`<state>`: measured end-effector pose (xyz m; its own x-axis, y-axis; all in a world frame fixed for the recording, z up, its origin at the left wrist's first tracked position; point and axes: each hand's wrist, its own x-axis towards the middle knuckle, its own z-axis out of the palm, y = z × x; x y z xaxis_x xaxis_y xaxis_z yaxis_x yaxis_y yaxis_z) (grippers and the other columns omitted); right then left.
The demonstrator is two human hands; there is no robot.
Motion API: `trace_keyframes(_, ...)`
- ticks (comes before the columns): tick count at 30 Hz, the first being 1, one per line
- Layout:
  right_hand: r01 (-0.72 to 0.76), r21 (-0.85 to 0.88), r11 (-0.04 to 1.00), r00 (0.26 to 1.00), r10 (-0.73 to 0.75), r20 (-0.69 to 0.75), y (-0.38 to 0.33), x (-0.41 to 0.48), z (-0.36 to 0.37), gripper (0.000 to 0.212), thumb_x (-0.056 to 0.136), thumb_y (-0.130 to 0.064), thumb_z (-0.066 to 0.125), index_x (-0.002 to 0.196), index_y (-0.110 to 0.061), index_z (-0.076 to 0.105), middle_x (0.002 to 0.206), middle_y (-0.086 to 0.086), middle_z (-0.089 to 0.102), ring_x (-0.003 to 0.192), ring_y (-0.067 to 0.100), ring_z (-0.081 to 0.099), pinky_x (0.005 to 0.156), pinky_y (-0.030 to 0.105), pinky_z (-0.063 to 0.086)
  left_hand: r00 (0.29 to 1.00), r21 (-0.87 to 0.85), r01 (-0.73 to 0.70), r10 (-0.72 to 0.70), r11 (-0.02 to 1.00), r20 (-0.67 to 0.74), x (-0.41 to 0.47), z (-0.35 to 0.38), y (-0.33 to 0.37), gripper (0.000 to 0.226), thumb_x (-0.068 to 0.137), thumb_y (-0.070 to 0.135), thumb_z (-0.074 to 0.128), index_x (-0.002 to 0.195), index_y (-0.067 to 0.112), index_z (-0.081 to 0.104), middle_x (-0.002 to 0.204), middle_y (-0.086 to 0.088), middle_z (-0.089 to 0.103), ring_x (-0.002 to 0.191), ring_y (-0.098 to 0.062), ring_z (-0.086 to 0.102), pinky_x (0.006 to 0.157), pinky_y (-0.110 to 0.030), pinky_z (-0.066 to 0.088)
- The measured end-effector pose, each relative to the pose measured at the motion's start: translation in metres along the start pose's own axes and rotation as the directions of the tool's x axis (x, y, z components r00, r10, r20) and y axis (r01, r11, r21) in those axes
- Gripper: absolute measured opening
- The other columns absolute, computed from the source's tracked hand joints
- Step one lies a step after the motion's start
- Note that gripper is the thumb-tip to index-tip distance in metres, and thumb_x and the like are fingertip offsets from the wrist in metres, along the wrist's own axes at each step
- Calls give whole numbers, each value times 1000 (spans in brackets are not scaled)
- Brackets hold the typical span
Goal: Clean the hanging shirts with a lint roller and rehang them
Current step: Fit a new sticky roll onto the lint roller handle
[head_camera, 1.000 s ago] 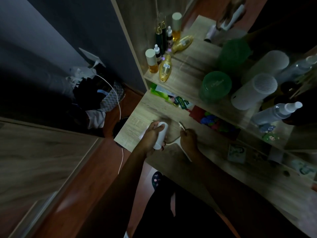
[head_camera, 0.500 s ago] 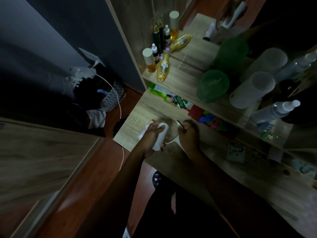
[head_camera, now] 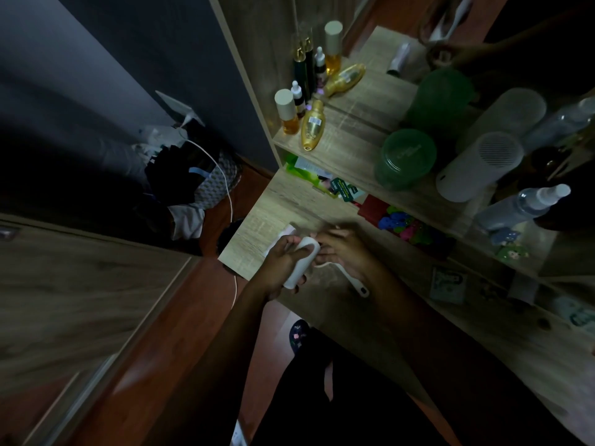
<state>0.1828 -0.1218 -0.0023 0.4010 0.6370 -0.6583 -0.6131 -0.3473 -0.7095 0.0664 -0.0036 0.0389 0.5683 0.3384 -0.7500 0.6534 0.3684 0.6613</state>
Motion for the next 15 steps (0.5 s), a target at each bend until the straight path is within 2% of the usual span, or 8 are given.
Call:
trace_keyframes(6, 10, 26, 1000, 1000, -9, -8, 0, -4, 1, 28, 96, -7, 54, 118, 7, 62, 111, 26, 68, 90, 28, 72, 69, 31, 59, 1000, 59, 11, -11, 998, -9, -8, 0, 2, 31, 90, 28, 69, 114, 14, 56, 82, -13, 61, 44, -24, 54, 39, -23, 40)
trace_keyframes(9, -21, 5, 1000, 1000, 21, -14, -4, -3, 0, 29, 98, -6, 50, 121, 8, 59, 115, 30, 66, 88, 29, 71, 74, 36, 61, 999, 56, 37, -36, 998, -16, -9, 0, 2, 33, 89, 30, 70, 117, 18, 56, 80, -14, 61, 47, -24, 55, 41, -24, 40)
trace_keyframes(13, -185, 75, 980, 983, 185, 2, -15, -2, -1, 36, 104, -11, 35, 127, 13, 50, 117, 25, 62, 100, 39, 63, 84, 44, 55, 999, 39, 51, -50, 998, -6, -5, 2, 1, 36, 88, 31, 71, 119, 21, 56, 82, -17, 63, 47, -22, 57, 42, -25, 41)
trace_keyframes(15, -142, 31, 989, 988, 143, -49, -16, -2, 0, 32, 102, -12, 42, 118, 12, 56, 118, 31, 63, 93, 38, 67, 73, 41, 58, 999, 20, 52, -52, 998, -12, -3, 2, 0, 37, 88, 31, 72, 120, 22, 56, 83, -18, 62, 45, -22, 56, 41, -24, 41)
